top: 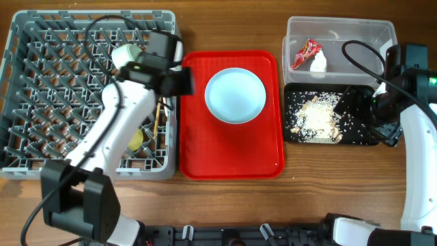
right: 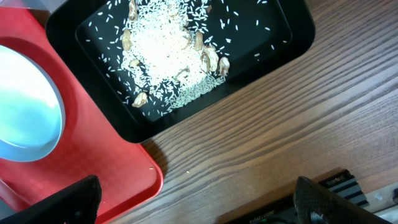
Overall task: Sort waste into correct bins and load items into the dishwasher rack
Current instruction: 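Grasp the rim of the light-blue plate with the left gripper, then stand the light-blue plate upright at the right edge of the rack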
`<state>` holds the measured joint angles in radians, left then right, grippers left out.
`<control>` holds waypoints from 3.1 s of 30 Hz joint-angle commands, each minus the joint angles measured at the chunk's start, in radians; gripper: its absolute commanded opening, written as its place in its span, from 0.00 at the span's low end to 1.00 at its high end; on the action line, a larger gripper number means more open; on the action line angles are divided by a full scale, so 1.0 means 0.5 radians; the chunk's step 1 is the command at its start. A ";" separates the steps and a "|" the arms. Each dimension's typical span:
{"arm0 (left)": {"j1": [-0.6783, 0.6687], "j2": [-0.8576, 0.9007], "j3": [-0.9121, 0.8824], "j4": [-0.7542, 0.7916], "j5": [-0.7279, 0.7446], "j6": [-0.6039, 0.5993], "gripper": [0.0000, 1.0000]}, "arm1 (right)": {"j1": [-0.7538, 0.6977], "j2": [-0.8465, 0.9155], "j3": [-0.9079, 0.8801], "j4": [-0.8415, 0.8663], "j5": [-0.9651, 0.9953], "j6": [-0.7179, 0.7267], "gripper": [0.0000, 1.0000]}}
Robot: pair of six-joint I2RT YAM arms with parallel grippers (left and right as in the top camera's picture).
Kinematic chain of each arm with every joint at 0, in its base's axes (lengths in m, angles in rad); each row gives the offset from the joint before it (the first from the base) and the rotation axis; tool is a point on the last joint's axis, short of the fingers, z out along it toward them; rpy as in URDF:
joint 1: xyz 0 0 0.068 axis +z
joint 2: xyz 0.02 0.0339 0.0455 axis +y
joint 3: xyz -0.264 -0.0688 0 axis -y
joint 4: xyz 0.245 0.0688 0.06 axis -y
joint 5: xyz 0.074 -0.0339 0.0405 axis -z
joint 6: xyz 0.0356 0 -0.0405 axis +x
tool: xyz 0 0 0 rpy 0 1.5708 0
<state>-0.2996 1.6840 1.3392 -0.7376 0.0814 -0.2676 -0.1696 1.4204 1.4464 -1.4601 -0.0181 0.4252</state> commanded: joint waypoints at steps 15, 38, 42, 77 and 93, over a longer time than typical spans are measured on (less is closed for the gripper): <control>-0.900 0.584 0.014 0.415 -0.099 0.372 0.70 | -0.004 -0.021 0.011 0.005 -0.004 -0.014 1.00; -0.893 0.414 0.051 0.335 -0.149 0.355 0.04 | -0.004 -0.021 0.011 0.009 -0.002 -0.025 1.00; -0.858 0.089 0.082 0.311 -0.143 0.355 0.04 | -0.004 -0.021 0.011 0.014 -0.002 -0.029 1.00; 0.883 -0.034 0.082 0.286 1.667 0.356 1.00 | -0.004 -0.021 0.011 0.008 -0.003 -0.028 1.00; 0.645 -0.331 0.082 -0.604 0.117 0.084 1.00 | 0.321 -0.019 0.011 0.570 -0.658 -0.431 1.00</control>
<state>0.0563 1.5249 1.3701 -1.0180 0.2649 -0.1814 -0.0700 1.4204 1.4464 -1.2060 -0.3588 0.2543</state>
